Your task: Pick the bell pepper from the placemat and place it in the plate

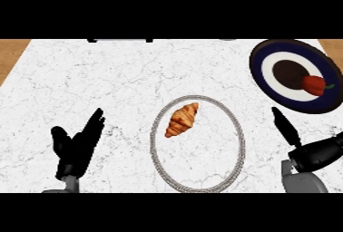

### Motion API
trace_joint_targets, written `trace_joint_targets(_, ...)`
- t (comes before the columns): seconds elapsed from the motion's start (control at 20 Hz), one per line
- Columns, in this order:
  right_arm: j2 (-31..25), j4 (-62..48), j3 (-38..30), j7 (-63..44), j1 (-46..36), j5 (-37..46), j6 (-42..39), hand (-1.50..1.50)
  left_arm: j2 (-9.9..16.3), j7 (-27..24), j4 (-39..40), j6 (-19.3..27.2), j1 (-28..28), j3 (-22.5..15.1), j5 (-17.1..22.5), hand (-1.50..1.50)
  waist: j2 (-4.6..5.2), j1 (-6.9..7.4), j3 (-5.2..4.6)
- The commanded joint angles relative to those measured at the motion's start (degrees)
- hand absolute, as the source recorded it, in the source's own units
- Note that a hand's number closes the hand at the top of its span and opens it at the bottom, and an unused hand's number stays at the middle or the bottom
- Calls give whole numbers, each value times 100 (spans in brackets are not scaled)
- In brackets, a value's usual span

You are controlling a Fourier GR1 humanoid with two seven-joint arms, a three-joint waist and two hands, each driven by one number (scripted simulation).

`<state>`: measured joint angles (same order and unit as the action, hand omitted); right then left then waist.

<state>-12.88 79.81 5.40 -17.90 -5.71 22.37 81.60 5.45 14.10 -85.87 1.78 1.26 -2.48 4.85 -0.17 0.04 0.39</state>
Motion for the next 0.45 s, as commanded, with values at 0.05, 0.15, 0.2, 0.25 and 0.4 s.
trace_joint_targets(0.05, 215, -13, 396, 634, 407, -568, 370, -150, -91, -496, 689, -141, 98, -4, -73, 0, 25, -3, -29)
trace_joint_targets(0.15, 276, -252, 197, 866, 128, -740, 212, -150, -34, -197, 120, -141, 256, 8, -23, 0, 17, 18, -33)
trace_joint_targets(0.2, 244, -113, 359, 1171, 491, -931, 372, -150, -215, 32, 108, 121, 70, -207, -246, 0, 19, 8, -24)
trace_joint_targets(0.25, 103, 80, 135, 1228, 465, -1079, 42, -150, -27, -49, 13, -86, 199, 43, -43, 0, 15, 4, -32)
trace_joint_targets(0.4, 452, -415, 31, 1619, 159, -1257, 182, -150, -71, 379, -56, 9, -51, 23, -44, 0, 18, 15, -27)
